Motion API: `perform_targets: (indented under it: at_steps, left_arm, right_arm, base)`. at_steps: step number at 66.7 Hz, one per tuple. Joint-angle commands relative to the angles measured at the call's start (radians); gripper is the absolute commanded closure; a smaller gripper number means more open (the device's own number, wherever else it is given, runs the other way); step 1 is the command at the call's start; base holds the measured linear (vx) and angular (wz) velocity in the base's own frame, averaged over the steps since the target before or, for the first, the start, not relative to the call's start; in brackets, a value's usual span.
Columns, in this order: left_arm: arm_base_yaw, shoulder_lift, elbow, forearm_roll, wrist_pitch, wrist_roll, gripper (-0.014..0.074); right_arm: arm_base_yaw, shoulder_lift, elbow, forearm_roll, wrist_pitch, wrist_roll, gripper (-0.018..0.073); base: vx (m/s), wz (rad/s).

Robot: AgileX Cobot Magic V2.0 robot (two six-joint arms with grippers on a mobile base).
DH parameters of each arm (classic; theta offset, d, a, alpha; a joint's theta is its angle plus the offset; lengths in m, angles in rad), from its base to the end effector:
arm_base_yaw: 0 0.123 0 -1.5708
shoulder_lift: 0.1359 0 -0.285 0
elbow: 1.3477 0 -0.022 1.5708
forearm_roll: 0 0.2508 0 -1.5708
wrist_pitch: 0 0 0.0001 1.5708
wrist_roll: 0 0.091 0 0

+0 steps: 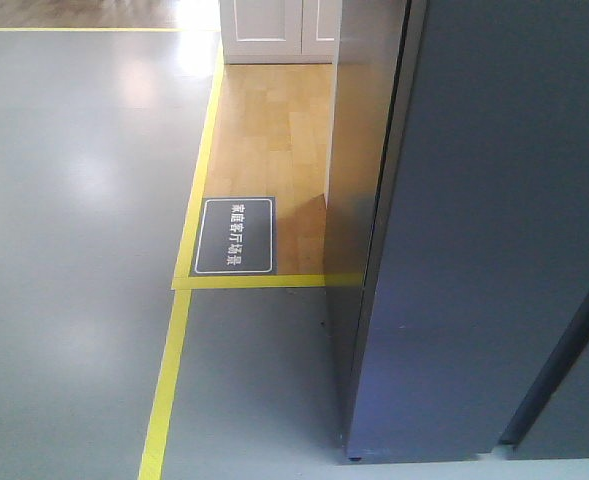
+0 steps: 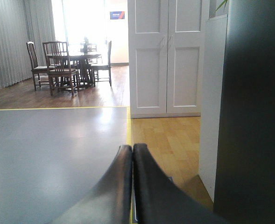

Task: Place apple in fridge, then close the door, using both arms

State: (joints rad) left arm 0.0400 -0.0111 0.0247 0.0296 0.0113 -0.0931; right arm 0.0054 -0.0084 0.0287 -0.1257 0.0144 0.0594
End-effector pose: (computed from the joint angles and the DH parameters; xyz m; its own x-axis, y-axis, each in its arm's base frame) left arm 0.0565 0.0023 0.2044 0.0646 -0.0609 -0.9960 -0.0363 0.9973 -0.0634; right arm 0.0570 0.0001 0.2026 0.0527 -0.0660 -0.9964 -0.0001 0.9978 -0.0661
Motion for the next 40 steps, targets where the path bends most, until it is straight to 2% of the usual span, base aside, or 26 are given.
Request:
perform_targets:
  at_steps: [1, 10, 40]
  left_arm:
    - [0.0, -0.015, -0.018, -0.009, -0.08, -0.009, 0.0603]
    - [0.0, -0.015, -0.018, -0.009, -0.08, -0.009, 0.0603]
    - [0.0, -0.015, -0.018, -0.009, -0.08, -0.009, 0.0603]
  right_arm:
    - [-0.006, -0.017, -0.003, -0.022, -0.065, -0.017, 0.0562]
    - [-0.006, -0.017, -0.003, 0.004, -0.051, -0.017, 0.0562]
    - [-0.006, -0.016, -0.004, 0.004, -0.044, -0.017, 0.0562]
  base:
    - [0.0, 0.0]
    - [0.0, 0.0]
    - [0.0, 0.0]
